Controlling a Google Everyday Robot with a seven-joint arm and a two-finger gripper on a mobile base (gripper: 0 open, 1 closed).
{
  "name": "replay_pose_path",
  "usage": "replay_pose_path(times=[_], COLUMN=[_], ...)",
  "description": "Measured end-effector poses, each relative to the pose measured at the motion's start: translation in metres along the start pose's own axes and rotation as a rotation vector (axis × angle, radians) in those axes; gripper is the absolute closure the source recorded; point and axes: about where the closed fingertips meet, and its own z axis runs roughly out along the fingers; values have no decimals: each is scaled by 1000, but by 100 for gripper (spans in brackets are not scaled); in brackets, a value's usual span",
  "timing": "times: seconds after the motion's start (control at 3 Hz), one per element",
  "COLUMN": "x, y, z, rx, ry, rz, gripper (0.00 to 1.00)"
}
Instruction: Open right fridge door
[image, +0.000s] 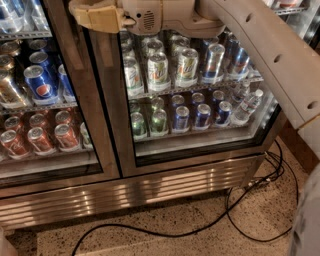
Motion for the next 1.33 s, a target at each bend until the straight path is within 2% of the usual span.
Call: replay_pose_path(times=[0.33, 0.67, 1.33], x=[0, 0, -2], y=[0, 0, 8], z=[0, 0, 3], rx=[0, 0, 0], ry=[0, 0, 0], rz=[0, 0, 0], gripper=[11, 0, 0])
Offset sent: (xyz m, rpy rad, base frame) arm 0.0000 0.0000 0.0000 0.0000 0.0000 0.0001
